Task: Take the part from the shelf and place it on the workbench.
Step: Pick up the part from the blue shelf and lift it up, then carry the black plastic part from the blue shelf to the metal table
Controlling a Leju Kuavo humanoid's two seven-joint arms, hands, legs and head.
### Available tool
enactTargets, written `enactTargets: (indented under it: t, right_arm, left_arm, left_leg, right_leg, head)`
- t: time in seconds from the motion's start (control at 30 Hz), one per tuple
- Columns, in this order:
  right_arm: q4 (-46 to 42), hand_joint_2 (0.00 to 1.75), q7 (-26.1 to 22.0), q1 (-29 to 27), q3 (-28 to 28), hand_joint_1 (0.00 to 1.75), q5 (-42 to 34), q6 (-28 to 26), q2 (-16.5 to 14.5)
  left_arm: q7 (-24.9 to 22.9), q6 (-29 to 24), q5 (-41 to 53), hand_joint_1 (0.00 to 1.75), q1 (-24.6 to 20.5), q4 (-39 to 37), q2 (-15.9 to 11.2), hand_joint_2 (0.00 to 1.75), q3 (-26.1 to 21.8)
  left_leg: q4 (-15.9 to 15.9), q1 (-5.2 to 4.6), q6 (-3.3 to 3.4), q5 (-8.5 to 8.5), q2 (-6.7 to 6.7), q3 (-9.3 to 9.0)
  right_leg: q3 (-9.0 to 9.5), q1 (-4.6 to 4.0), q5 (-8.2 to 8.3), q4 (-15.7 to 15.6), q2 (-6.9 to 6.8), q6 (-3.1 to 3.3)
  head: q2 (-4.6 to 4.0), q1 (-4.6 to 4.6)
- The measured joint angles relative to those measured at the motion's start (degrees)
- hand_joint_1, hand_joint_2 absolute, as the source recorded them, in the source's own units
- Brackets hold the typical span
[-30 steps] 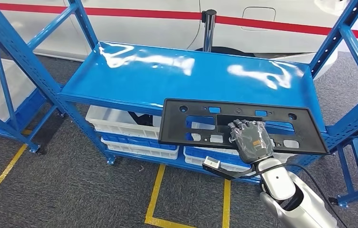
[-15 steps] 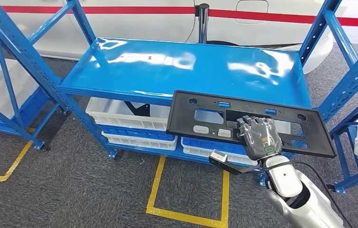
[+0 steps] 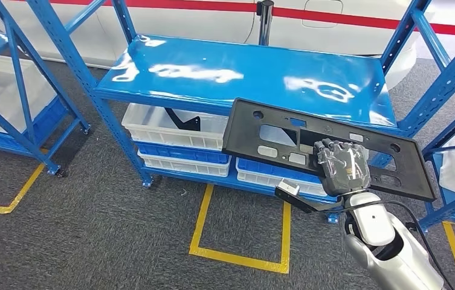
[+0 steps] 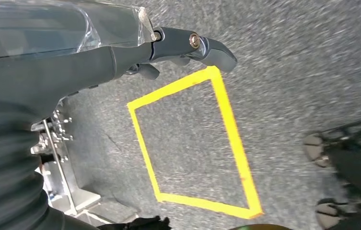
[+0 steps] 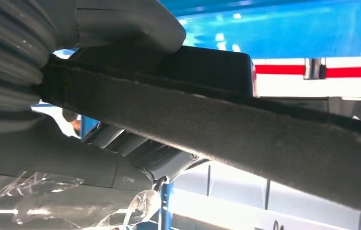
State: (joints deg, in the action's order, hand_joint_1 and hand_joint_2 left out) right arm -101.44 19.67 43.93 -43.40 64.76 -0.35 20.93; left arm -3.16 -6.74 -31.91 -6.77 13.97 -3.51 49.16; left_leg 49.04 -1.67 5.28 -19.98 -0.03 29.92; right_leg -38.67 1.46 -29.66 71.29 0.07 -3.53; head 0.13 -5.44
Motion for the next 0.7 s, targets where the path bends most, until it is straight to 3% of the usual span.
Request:
enactTargets:
  t: [0.03,0.1,0.17,0.2,0.27,0.3,0.33,0.4,0.43,0.47,0.5,0.53,0.6,0.67,0.7]
  right_arm:
    - [0.0,1.75,0.0,0.0,0.1,1.75,0.0,0.0,0.0]
    - [0.0,1.75,0.0,0.0,0.3,1.75,-0.1,0.0,0.0]
    - [-0.1,1.75,0.1,0.1,0.6,1.75,-0.4,-0.1,0.0]
    - [-0.1,1.75,0.2,0.1,0.7,1.75,-0.7,-0.1,0.0]
    - [-0.1,1.75,0.2,0.0,0.9,1.75,-1.1,-0.2,0.0]
    - [-0.1,1.75,0.3,-0.1,0.9,1.75,-1.3,-0.2,0.0]
    - [-0.1,1.75,0.3,-0.1,0.9,1.75,-1.4,-0.2,0.0]
    - [-0.1,1.75,0.3,-0.2,1.0,1.75,-1.7,-0.2,0.0]
    - [-0.1,1.75,0.3,-0.2,1.1,1.75,-1.7,-0.2,0.0]
    - [-0.1,1.75,0.3,-0.2,1.1,1.75,-1.7,-0.2,0.0]
    - [-0.1,1.75,0.3,-0.3,1.1,1.75,-1.7,-0.2,0.0]
    - [-0.1,1.75,0.4,-0.3,1.2,1.75,-1.7,-0.2,0.0]
    - [-0.1,1.75,0.4,-0.4,1.3,1.75,-1.7,-0.2,0.0]
    - [-0.3,1.75,0.4,-0.3,1.6,1.75,-1.7,-0.2,0.1]
    - [-0.4,1.75,0.4,-0.3,1.7,1.75,-1.7,-0.2,0.1]
  left_arm:
    - [0.0,0.0,0.0,0.0,0.0,0.0,0.0,1.75,0.0]
    - [-0.1,0.0,0.0,0.0,0.0,0.0,0.0,1.75,0.0]
    - [-0.1,0.0,-0.1,0.0,0.0,0.0,0.0,1.75,0.0]
    - [-0.1,0.0,-0.1,0.0,-0.1,0.0,0.0,1.75,0.0]
    - [-0.1,0.0,-0.2,0.0,0.0,0.0,0.0,1.75,0.0]
    - [-0.1,0.0,-0.2,0.0,0.1,0.0,0.0,1.75,0.1]
    - [-0.1,-0.1,-0.2,0.0,0.2,-0.1,0.0,1.75,0.1]
    - [0.0,-0.1,-0.2,0.0,0.3,-0.1,0.1,1.75,0.1]
    - [0.0,-0.1,-0.2,0.0,0.3,-0.1,0.1,1.75,0.1]
    - [0.0,-0.1,-0.2,0.0,0.2,-0.1,0.1,1.75,0.1]
    - [0.0,-0.1,-0.2,0.0,0.2,-0.1,0.1,1.75,0.1]
    - [0.0,-0.1,-0.2,0.0,0.2,-0.1,0.1,1.75,0.1]
    - [0.0,-0.1,-0.2,0.0,0.1,-0.1,0.1,1.75,0.1]
    - [0.0,-0.1,-0.2,0.0,-0.1,-0.1,0.1,1.75,0.1]
    - [0.0,-0.1,-0.2,0.0,-0.2,-0.1,0.1,1.75,0.1]
  left_leg:
    - [0.2,-0.06,-0.08,0.57,0.0,0.89]
    - [0.6,-0.21,-0.43,1.6,-0.01,2.14]
    - [0.7,-0.41,-0.92,2.73,0.02,2.83]
    - [0.7,-0.49,-1.13,3.35,0.02,3.18]
    - [1.1,-0.4,-1.73,3.55,-0.08,4.09]
    - [2.5,-0.24,-2.19,1.92,-0.13,4.79]
    - [5.1,0.05,-2.74,-0.83,-0.18,5.74]
    - [13.7,0.89,-3.78,-7.45,-0.15,8.05]
    - [17.9,1.27,-4.15,-9.24,-0.14,8.82]
    - [20.7,1.58,-4.43,-9.55,-0.14,8.92]
    - [21.3,1.8,-4.61,-8.43,-0.14,8.04]
    - [19.8,1.95,-4.67,-6.65,-0.14,6.19]
    - [11.2,1.96,-4.4,-4.73,-0.18,-0.69]
    - [2.0,1.62,-3.76,-5.82,-0.25,-6.85]
    - [-0.2,1.38,-3.47,-6.31,-0.27,-8.09]
  right_leg:
    - [2.06,-0.06,1.81,-1.9,0.0,0.12]
    - [8.96,-0.23,3.49,-10.6,0.0,0.42]
    - [14.45,-0.47,2.55,-18.7,0.01,0.77]
    - [15.39,-0.58,2.35,-20.7,0.02,0.98]
    - [14.51,-0.32,3.05,-21.2,-0.14,1.65]
    - [13.82,-0.15,3.69,-21.1,-0.24,2.06]
    - [13.03,0.0,4.41,-21.1,-0.35,2.4]
    - [11.16,0.0,5.82,-21.0,-0.4,2.69]
    - [10.13,0.04,6.52,-20.8,-0.4,2.61]
    - [9.09,0.09,7.22,-20.7,-0.39,2.49]
    - [8.09,0.17,7.91,-20.5,-0.39,2.33]
    - [7.15,0.25,8.6,-20.4,-0.37,2.13]
    - [5.73,0.38,9.94,-20.4,-0.34,1.6]
    - [5.01,0.45,11.25,-20.5,-0.4,0.9]
    - [4.84,0.5,11.9,-20.7,-0.46,0.5]
  head:
    - [0.0,0.0]
    - [0.0,-0.01]
    - [0.0,-0.03]
    - [0.0,-0.04]
    - [0.0,-0.05]
    - [0.0,-0.06]
    - [0.0,-0.08]
    - [0.0,-0.1]
    - [0.0,-0.1]
    - [0.0,-0.09]
    - [0.0,-0.09]
    - [0.0,-0.09]
    - [0.0,-0.09]
    - [0.0,-0.08]
    - [0.0,-0.08]
